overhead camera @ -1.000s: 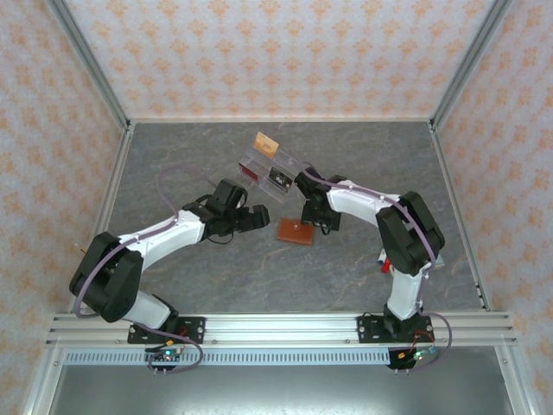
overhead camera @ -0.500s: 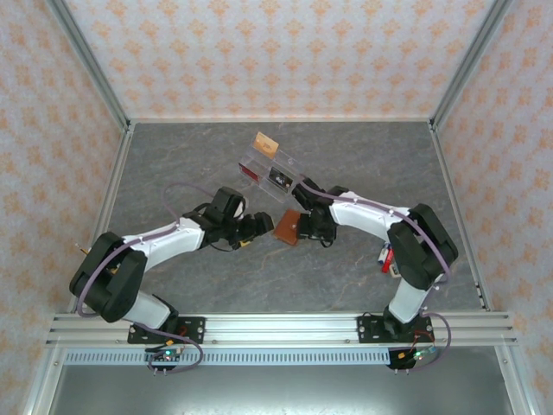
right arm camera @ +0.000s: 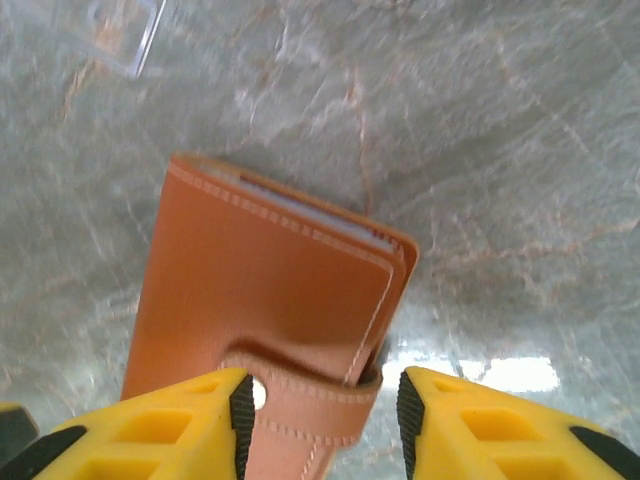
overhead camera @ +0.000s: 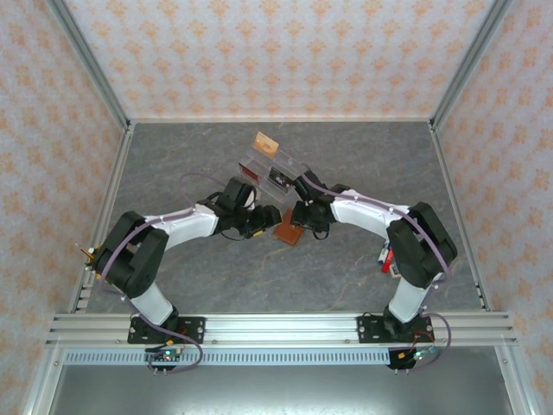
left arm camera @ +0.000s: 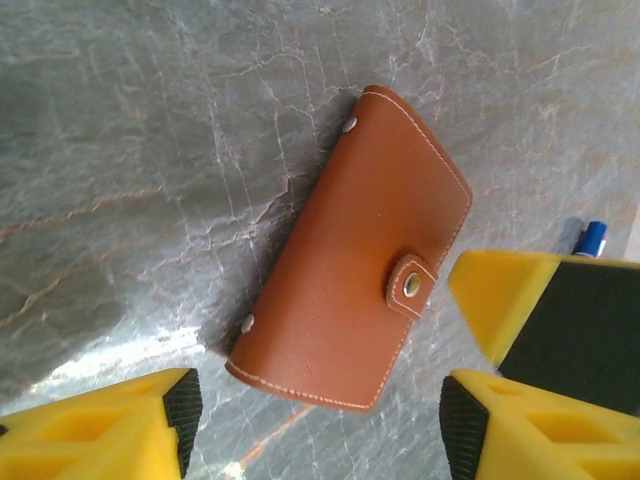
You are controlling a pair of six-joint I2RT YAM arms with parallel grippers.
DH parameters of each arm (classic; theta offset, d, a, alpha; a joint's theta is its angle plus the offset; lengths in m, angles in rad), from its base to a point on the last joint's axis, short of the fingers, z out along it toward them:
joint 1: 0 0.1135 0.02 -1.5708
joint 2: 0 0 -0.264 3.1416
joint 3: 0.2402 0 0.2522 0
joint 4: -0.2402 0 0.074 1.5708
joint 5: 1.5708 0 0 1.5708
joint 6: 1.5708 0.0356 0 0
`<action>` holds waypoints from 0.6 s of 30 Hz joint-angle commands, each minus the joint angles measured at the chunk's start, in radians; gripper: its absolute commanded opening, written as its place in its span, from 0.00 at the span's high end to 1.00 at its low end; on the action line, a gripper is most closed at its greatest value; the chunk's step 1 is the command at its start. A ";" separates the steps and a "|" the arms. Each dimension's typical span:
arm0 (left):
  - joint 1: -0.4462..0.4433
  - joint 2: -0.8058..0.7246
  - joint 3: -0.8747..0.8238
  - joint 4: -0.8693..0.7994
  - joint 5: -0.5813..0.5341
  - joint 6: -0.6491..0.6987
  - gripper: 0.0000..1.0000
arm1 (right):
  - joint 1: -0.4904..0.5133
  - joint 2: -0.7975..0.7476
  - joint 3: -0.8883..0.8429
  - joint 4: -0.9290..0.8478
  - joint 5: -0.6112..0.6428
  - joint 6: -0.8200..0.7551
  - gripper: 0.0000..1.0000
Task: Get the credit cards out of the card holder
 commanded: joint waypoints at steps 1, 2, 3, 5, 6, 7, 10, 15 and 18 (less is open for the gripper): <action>0.006 0.045 0.045 -0.015 0.026 0.044 0.35 | -0.026 0.026 -0.002 0.066 -0.004 0.060 0.58; 0.005 0.057 0.051 -0.013 0.032 0.047 0.36 | -0.029 0.034 -0.004 0.071 -0.014 0.059 0.60; 0.005 0.067 0.055 -0.012 0.036 0.047 0.37 | -0.031 0.039 -0.004 0.072 -0.020 0.059 0.62; 0.005 0.091 0.062 -0.004 0.055 0.046 0.38 | -0.034 0.050 -0.008 0.077 -0.033 0.059 0.65; 0.004 0.099 0.064 0.000 0.064 0.044 0.40 | -0.035 0.056 -0.008 0.073 -0.034 0.059 0.66; 0.005 0.109 0.064 0.007 0.077 0.042 0.42 | -0.037 0.063 -0.010 0.068 -0.036 0.058 0.67; 0.005 0.140 0.069 0.061 0.156 0.024 0.44 | -0.042 0.079 -0.023 0.079 -0.057 0.055 0.70; 0.005 0.163 0.070 0.088 0.179 0.005 0.44 | -0.048 0.092 -0.046 0.124 -0.106 0.052 0.72; 0.005 0.171 0.072 0.117 0.202 -0.011 0.44 | -0.051 0.092 -0.060 0.155 -0.136 0.056 0.72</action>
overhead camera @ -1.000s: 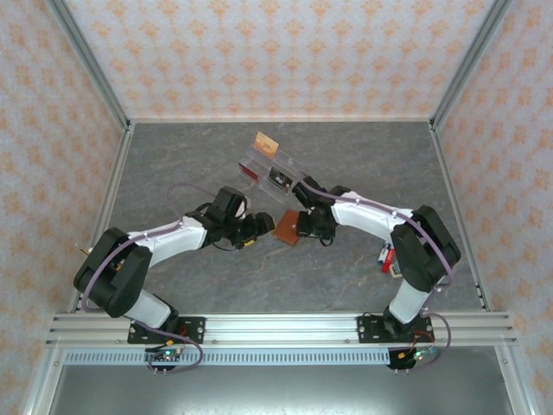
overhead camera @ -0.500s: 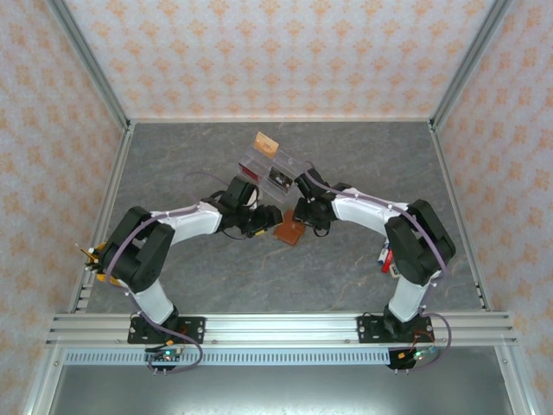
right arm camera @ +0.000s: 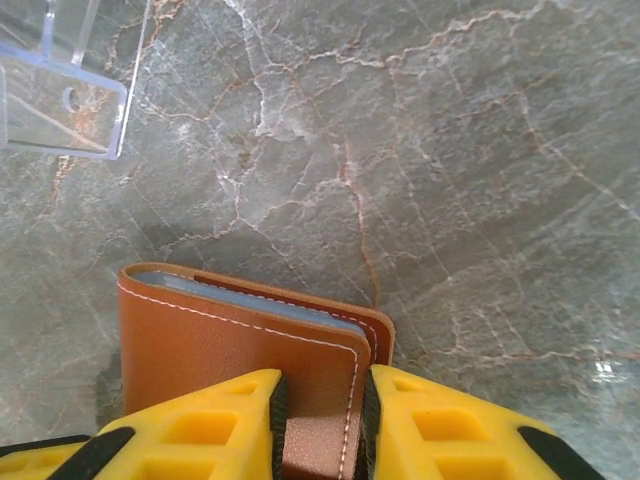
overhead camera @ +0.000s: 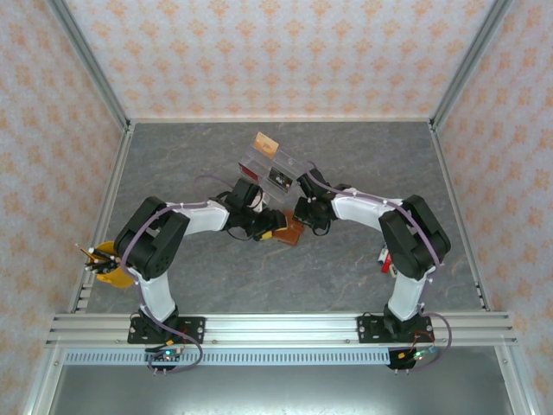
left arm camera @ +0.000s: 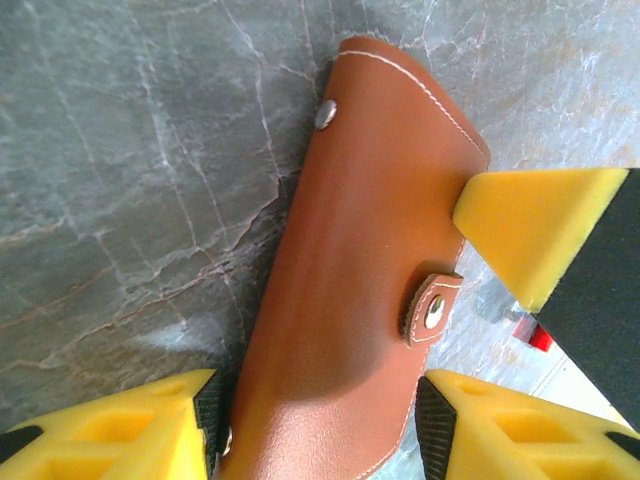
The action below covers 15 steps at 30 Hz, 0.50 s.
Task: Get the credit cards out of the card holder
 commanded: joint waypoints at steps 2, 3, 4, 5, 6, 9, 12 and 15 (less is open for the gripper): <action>0.002 0.019 0.021 0.093 0.070 -0.038 0.45 | 0.000 0.025 -0.046 0.047 -0.064 0.011 0.72; 0.002 0.021 0.021 0.109 0.075 -0.049 0.45 | -0.001 0.024 -0.053 0.059 -0.073 0.013 0.72; 0.004 0.023 0.018 0.125 0.078 -0.059 0.46 | -0.001 0.021 -0.060 0.075 -0.084 0.016 0.72; 0.004 0.024 0.016 0.142 0.083 -0.070 0.47 | -0.003 0.020 -0.063 0.084 -0.092 0.017 0.72; 0.008 0.026 0.008 0.175 0.093 -0.088 0.48 | -0.005 0.017 -0.069 0.092 -0.099 0.018 0.72; 0.011 0.032 -0.015 0.286 0.127 -0.154 0.53 | -0.012 0.010 -0.073 0.090 -0.101 0.012 0.72; 0.012 0.019 -0.024 0.296 0.118 -0.153 0.59 | -0.020 -0.006 -0.073 0.082 -0.097 0.002 0.72; 0.014 -0.001 -0.032 0.273 0.105 -0.132 0.71 | -0.025 -0.035 -0.068 0.056 -0.074 -0.013 0.72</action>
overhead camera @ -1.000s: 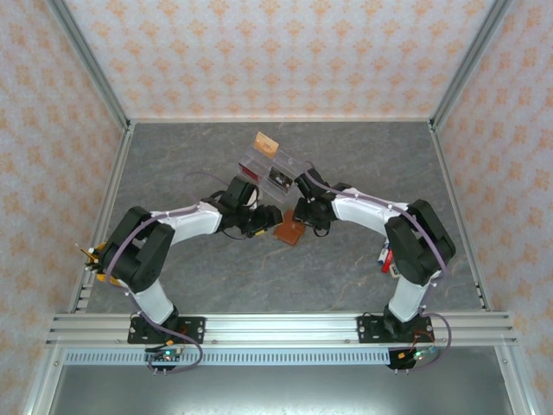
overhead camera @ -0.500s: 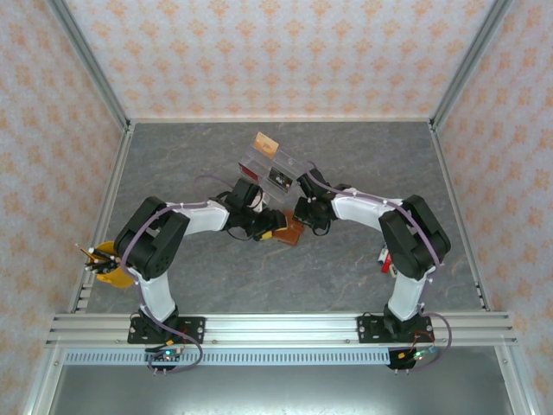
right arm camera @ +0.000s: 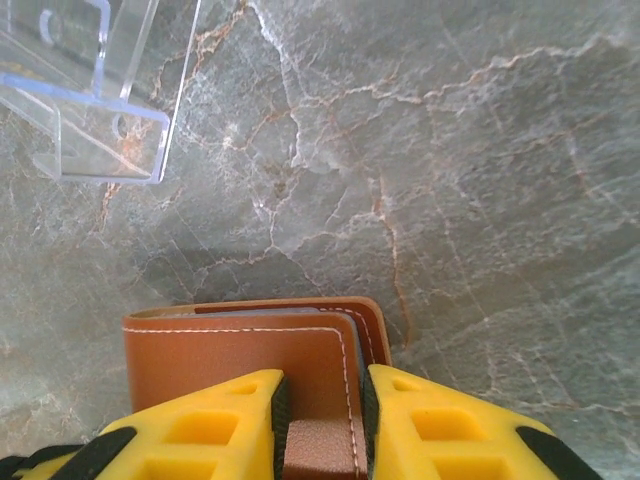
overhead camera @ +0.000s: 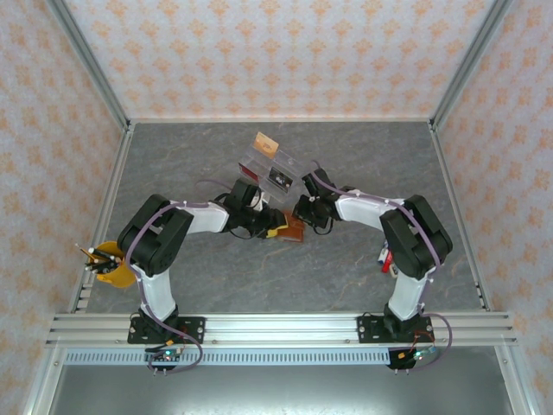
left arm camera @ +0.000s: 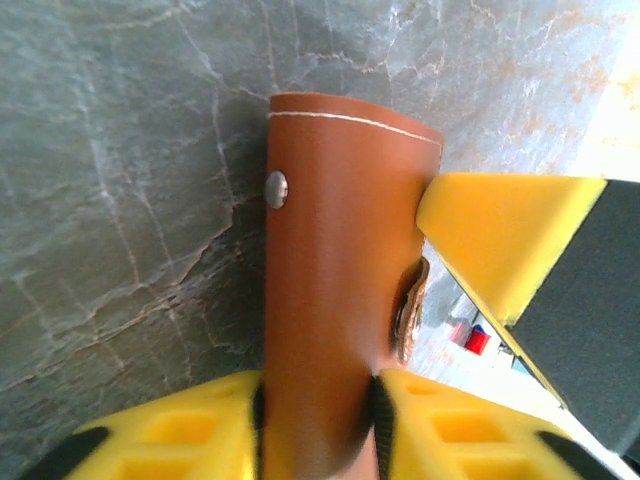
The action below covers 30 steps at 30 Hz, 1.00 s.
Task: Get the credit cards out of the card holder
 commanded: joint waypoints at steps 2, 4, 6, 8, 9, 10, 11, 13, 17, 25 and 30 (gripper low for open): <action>0.001 -0.043 -0.004 0.107 0.025 0.009 0.78 | 0.005 -0.054 -0.027 -0.062 0.016 -0.022 0.71; 0.000 -0.049 -0.006 0.104 0.021 0.015 0.85 | 0.005 -0.092 -0.029 -0.079 0.043 -0.036 0.68; 0.000 -0.054 -0.005 0.095 0.014 0.025 0.91 | 0.005 -0.123 -0.024 -0.114 0.076 -0.050 0.65; 0.001 -0.057 -0.003 0.083 0.011 0.036 0.94 | 0.005 -0.147 -0.024 -0.133 0.083 -0.063 0.62; 0.001 -0.059 -0.004 0.078 0.009 0.040 0.97 | 0.005 -0.155 -0.027 -0.132 0.067 -0.069 0.60; 0.000 -0.061 -0.001 0.072 0.007 0.046 0.98 | 0.005 -0.158 -0.028 -0.129 0.041 -0.073 0.57; 0.000 -0.061 -0.001 0.066 0.008 0.051 0.99 | 0.007 -0.154 -0.025 -0.128 0.019 -0.076 0.55; 0.000 -0.063 -0.001 0.062 0.005 0.056 1.00 | 0.015 -0.137 -0.011 -0.140 -0.016 -0.078 0.53; 0.001 -0.064 0.004 0.058 0.002 0.058 1.00 | 0.027 -0.106 0.008 -0.147 -0.020 -0.077 0.53; 0.000 -0.067 0.005 0.056 0.008 0.058 1.00 | 0.028 -0.077 0.015 -0.122 -0.046 -0.068 0.52; 0.001 -0.074 0.008 0.057 0.012 0.063 1.00 | 0.029 -0.051 0.031 -0.133 -0.050 -0.069 0.50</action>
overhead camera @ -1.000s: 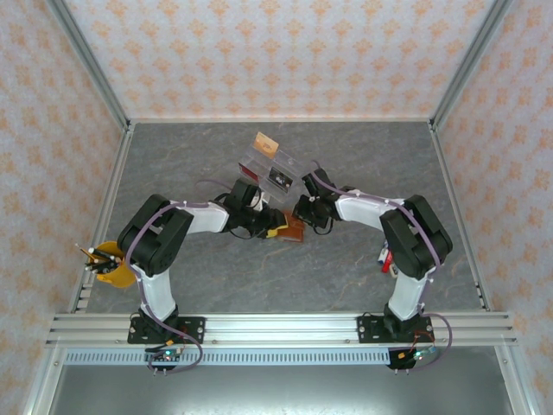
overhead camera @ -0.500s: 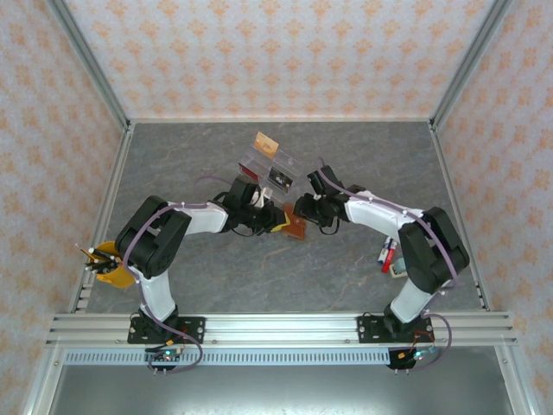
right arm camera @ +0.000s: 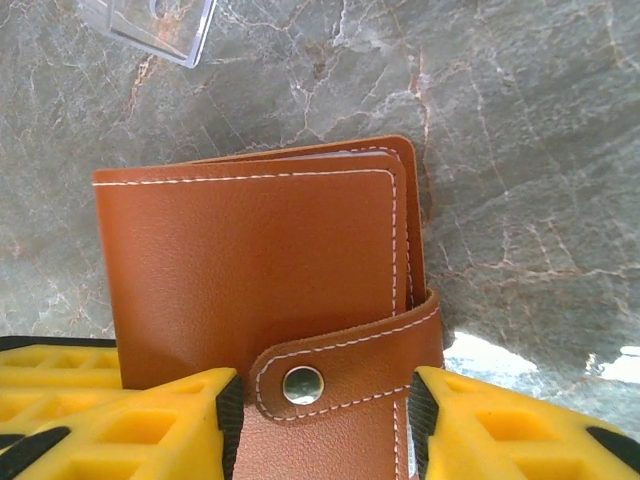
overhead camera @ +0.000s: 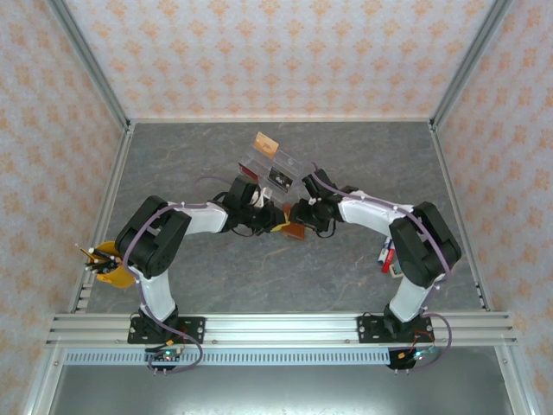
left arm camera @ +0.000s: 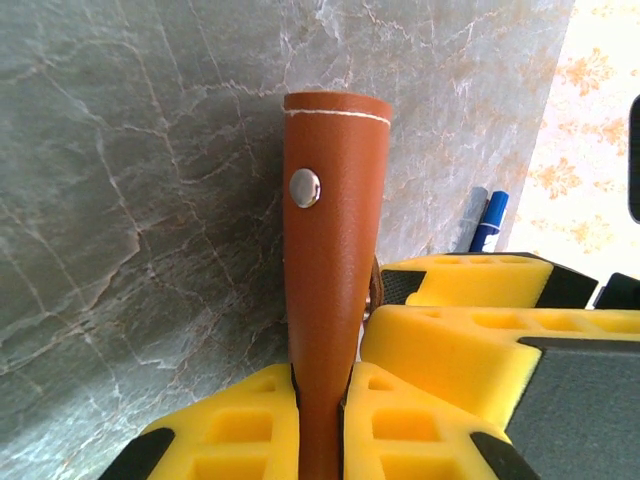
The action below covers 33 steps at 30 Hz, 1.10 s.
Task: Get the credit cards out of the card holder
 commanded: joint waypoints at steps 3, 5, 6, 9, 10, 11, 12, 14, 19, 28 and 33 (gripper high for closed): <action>-0.002 -0.055 0.011 -0.007 -0.006 0.039 1.00 | 0.005 0.031 0.034 -0.052 0.041 -0.005 0.53; -0.001 -0.056 0.010 -0.008 -0.011 0.039 1.00 | 0.006 0.034 0.034 -0.080 0.077 -0.007 0.56; -0.001 -0.056 0.009 -0.009 -0.015 0.040 1.00 | 0.006 0.034 0.032 -0.094 0.097 -0.007 0.58; -0.002 -0.068 0.005 -0.023 -0.038 0.043 1.00 | 0.007 0.031 0.034 -0.152 0.169 -0.006 0.66; -0.001 -0.074 0.003 -0.029 -0.049 0.046 1.00 | 0.008 0.031 0.036 -0.172 0.191 -0.007 0.69; -0.002 -0.081 0.001 -0.035 -0.060 0.048 1.00 | 0.009 0.031 0.037 -0.191 0.214 -0.006 0.71; -0.002 -0.087 0.000 -0.041 -0.068 0.051 1.00 | 0.011 0.031 0.040 -0.207 0.233 -0.005 0.74; -0.002 -0.092 0.001 -0.056 -0.077 0.060 1.00 | 0.015 0.033 0.041 -0.232 0.262 -0.001 0.78; -0.002 -0.089 0.002 -0.066 -0.083 0.063 1.00 | 0.025 0.044 0.053 -0.267 0.298 0.010 0.90; -0.002 -0.087 -0.003 -0.094 -0.094 0.073 1.00 | 0.026 0.036 0.064 -0.334 0.406 0.045 1.00; -0.001 -0.104 0.019 -0.197 -0.135 0.111 0.88 | 0.026 0.006 0.050 -0.275 0.370 0.031 0.84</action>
